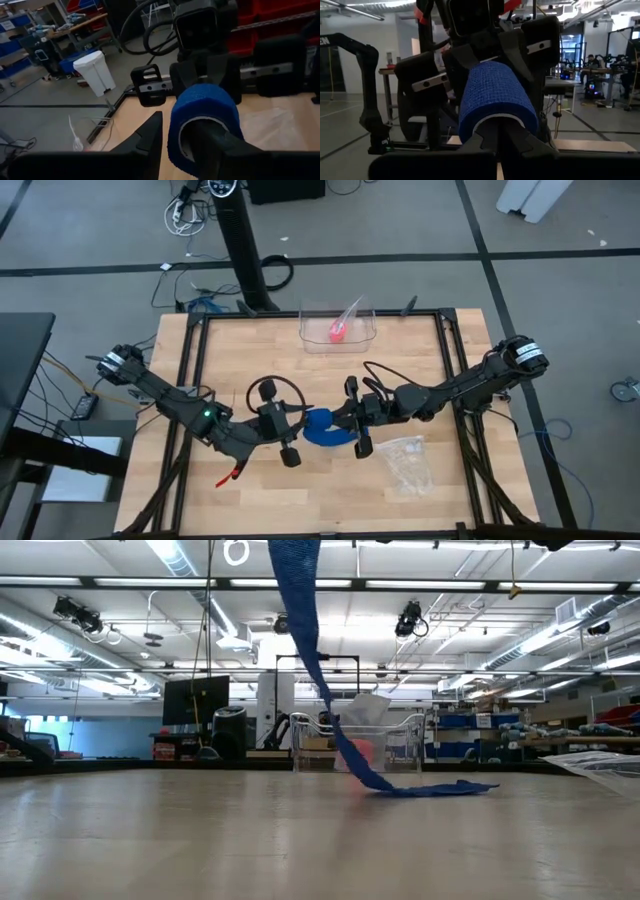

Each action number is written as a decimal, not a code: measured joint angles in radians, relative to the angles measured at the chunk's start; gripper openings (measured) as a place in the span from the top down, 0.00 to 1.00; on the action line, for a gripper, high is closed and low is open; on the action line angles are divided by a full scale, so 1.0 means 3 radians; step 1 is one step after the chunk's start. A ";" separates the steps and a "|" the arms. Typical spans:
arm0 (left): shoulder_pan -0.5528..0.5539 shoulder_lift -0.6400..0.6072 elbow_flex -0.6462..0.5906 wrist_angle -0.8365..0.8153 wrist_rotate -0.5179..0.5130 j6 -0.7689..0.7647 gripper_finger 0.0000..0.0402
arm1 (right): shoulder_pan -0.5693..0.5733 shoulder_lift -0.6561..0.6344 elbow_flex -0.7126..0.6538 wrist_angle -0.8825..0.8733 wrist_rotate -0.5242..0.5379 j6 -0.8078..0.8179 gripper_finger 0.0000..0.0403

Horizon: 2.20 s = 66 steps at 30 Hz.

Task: Roll bandage
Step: Roll the blue bandage

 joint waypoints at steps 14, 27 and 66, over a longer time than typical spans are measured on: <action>-0.0172 0.0001 -0.0004 -0.0193 -0.0281 0.0024 0.75 | 0.0014 0.0000 0.0000 0.0069 -0.0085 -0.0057 1.00; -0.0172 0.0001 -0.0005 -0.0227 -0.0227 0.0056 0.75 | 0.0014 0.0000 0.0000 0.0127 -0.0144 -0.0062 1.00; -0.0190 -0.0277 -0.0028 -0.1796 -0.0713 -0.0484 0.95 | -0.0013 -0.0705 -0.0144 -0.2663 -0.0063 0.0511 0.78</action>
